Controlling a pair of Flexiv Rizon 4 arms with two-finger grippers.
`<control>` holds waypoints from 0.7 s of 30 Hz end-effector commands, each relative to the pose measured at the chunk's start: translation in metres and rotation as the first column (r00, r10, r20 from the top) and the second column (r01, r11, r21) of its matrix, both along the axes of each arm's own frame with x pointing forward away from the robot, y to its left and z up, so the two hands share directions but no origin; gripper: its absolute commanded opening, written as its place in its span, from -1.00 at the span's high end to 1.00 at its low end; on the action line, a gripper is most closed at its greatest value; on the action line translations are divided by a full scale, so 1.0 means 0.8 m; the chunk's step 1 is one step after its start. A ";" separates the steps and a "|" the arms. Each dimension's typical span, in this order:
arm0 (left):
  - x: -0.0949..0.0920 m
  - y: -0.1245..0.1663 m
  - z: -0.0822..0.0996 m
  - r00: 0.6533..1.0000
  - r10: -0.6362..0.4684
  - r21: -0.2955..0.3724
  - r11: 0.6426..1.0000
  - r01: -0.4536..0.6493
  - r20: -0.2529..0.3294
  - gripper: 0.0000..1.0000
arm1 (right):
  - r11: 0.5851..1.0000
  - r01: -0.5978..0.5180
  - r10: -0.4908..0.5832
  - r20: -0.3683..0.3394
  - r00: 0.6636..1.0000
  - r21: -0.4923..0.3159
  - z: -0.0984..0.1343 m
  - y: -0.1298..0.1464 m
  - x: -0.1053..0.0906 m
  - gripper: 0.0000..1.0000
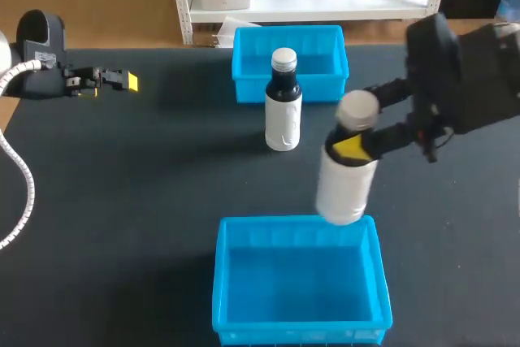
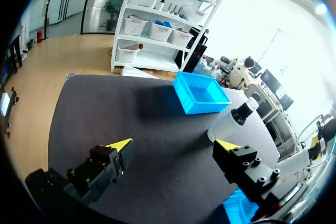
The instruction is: Pick up the bottle, and place it in the far bin if it is heavy, or in the near bin if it is light.
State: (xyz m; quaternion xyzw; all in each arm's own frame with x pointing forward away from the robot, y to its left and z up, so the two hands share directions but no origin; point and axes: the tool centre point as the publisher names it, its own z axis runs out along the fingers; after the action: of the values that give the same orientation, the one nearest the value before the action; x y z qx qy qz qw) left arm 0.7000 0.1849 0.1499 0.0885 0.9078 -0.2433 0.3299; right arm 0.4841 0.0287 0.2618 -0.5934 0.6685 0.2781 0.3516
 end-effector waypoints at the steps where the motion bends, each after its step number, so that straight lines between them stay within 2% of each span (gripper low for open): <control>1: 0.000 0.000 0.000 1.000 0.000 0.000 1.000 0.000 0.000 -1.00 | 0.991 -0.128 0.130 -0.060 0.990 0.033 -0.014 0.037 0.005 1.00; 10: 0.000 0.000 0.000 1.000 0.000 0.000 1.000 0.000 0.000 -1.00 | 0.965 -0.252 0.258 -0.096 0.961 0.065 -0.039 0.079 -0.018 1.00; 21: 0.000 0.000 0.000 1.000 0.000 0.000 1.000 0.000 0.000 -1.00 | 0.936 -0.345 0.351 -0.100 0.931 0.073 -0.070 0.104 -0.029 1.00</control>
State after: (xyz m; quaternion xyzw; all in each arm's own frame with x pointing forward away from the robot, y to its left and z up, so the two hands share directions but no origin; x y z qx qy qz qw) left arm 0.7000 0.1849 0.1499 0.0885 0.9078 -0.2433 0.3299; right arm 0.4548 0.1049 0.2131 -0.6703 0.5741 0.3709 0.2889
